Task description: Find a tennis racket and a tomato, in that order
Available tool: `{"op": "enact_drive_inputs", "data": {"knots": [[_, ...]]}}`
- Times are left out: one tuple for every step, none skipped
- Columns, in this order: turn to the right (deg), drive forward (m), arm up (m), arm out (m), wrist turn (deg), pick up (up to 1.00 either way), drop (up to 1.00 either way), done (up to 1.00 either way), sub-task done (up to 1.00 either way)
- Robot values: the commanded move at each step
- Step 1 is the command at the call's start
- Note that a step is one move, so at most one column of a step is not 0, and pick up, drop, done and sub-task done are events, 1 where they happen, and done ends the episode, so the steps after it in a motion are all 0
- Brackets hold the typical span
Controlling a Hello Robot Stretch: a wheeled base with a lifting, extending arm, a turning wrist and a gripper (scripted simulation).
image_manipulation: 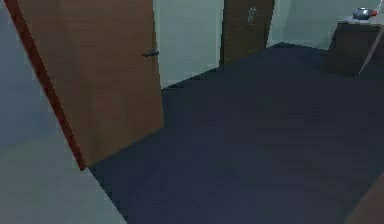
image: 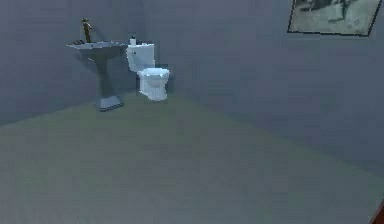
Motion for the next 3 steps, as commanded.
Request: {"op": "enact_drive_inputs", "data": {"knots": [[0.0, 0.30, 0.00, 0.00, 0.0, 0.00, 0.00, 0.00, 0.00], [-45.0, 0.00, 0.00, 0.00, 0.0, 0.00, 0.00, 0.00, 0.00], [-42.0, 0.00, 0.00, 0.00, 0.0, 0.00, 0.00, 0.00, 0.00]]}}
